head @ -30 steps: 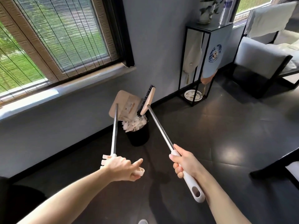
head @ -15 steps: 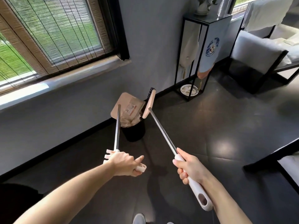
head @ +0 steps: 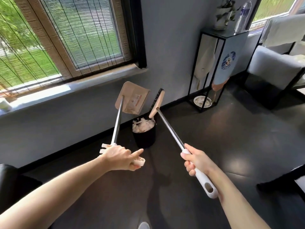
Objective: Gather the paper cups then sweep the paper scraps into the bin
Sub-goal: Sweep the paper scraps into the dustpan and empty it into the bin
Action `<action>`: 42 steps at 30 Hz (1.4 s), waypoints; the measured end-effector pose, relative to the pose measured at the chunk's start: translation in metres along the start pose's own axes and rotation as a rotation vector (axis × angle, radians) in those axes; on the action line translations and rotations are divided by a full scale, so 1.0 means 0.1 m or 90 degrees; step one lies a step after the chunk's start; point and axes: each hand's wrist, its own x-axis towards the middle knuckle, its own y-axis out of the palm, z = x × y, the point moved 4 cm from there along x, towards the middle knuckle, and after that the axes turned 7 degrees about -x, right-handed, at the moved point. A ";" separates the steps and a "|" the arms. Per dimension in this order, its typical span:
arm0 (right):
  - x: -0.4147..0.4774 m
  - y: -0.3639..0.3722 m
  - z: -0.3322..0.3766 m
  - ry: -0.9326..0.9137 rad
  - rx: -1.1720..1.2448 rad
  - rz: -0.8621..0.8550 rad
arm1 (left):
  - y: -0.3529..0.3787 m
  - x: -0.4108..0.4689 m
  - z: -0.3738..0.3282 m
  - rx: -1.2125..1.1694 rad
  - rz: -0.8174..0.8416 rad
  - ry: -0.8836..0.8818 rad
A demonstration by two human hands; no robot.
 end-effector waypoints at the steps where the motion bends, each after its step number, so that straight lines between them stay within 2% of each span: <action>1: 0.00 0.00 -0.02 0.001 -0.001 0.000 | 0.11 0.03 -0.02 -0.029 0.024 0.000; 4: -0.01 0.00 -0.13 0.009 -0.008 0.001 | 0.40 0.20 -0.09 -0.087 0.157 -0.026; 8: 0.05 0.01 -0.31 0.023 -0.029 0.004 | 0.68 0.40 -0.38 -0.136 0.222 0.000; 12: 0.06 0.00 -0.45 0.050 -0.056 0.000 | 0.74 0.44 -0.49 -0.115 0.228 0.044; 16: 0.01 -0.07 -0.47 0.066 -0.035 -0.010 | 0.55 0.39 -0.15 -0.123 0.137 -0.002; 19: -0.02 -0.16 -0.37 0.062 -0.034 -0.016 | 0.19 0.26 0.14 -0.186 0.094 -0.111; 23: -0.04 -0.26 -0.10 0.043 -0.062 -0.014 | -0.38 0.07 0.50 -0.447 0.047 -0.292; 25: -0.05 -0.26 0.02 0.029 -0.084 -0.008 | -0.67 -0.06 0.70 -0.512 -0.068 -0.371; 29: -0.01 -0.16 0.20 0.000 -0.117 0.027 | -0.94 -0.48 1.04 -0.789 -0.367 -0.482; 31: 0.02 -0.05 0.27 -0.010 -0.134 0.052 | -0.90 -0.75 1.19 -0.778 -0.450 -0.536; 35: 0.11 0.24 0.30 -0.009 -0.176 0.097 | -0.46 -1.21 1.41 -0.674 -0.445 -0.661; 42: 0.50 0.89 0.15 0.061 -0.286 0.159 | 0.59 -1.58 1.45 -0.751 -0.384 -0.824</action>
